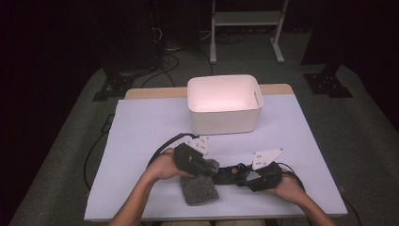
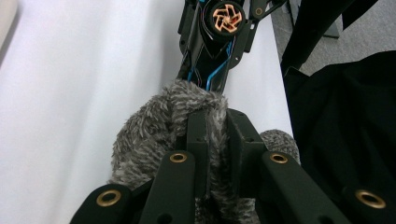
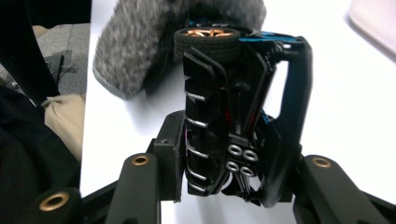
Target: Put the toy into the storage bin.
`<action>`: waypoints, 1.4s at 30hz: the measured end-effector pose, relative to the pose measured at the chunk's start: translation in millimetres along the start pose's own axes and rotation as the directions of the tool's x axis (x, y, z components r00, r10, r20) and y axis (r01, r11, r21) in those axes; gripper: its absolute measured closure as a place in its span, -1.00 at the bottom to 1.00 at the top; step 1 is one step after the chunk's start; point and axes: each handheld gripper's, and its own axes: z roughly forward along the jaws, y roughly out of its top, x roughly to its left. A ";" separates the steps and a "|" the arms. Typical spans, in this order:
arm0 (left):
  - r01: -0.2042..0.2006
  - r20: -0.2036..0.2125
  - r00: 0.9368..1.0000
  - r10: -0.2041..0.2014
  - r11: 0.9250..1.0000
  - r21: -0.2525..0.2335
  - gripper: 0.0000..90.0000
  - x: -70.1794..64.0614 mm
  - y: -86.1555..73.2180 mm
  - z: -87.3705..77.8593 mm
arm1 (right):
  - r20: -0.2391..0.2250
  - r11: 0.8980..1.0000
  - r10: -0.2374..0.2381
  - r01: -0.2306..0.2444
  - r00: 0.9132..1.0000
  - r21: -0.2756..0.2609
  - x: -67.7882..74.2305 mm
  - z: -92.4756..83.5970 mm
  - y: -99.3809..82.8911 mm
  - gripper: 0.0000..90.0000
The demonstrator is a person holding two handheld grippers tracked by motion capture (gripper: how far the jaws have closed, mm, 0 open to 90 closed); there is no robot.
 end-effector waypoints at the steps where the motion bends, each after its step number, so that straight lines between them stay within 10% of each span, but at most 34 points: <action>1: 0.004 0.005 1.000 -0.004 1.000 -0.003 0.79 0.2 0.2 1.5 | 0.003 1.000 0.004 -0.004 1.000 0.005 -0.2 0.3 -3.1 0.22; 10: -0.022 0.041 0.999 0.021 1.000 0.020 0.79 1.1 10.9 18.0 | 0.020 1.000 0.031 -0.031 0.999 0.001 -3.2 -9.9 -13.7 0.04; 21: -0.011 0.033 0.999 0.010 1.000 0.017 0.79 0.8 5.6 9.2 | -0.001 0.984 -0.104 0.103 0.995 0.143 3.5 25.0 18.6 0.11; 34: 0.053 -0.072 0.996 -0.054 0.998 -0.016 0.78 6.0 -23.6 -52.0 | -0.039 0.990 -0.104 0.107 0.994 0.095 -16.7 36.0 29.3 0.24; 42: 0.125 -0.200 0.973 -0.117 0.992 0.030 0.78 16.6 -50.4 -103.3 | -0.003 0.984 -0.141 0.140 0.990 0.112 -33.7 42.5 37.7 0.24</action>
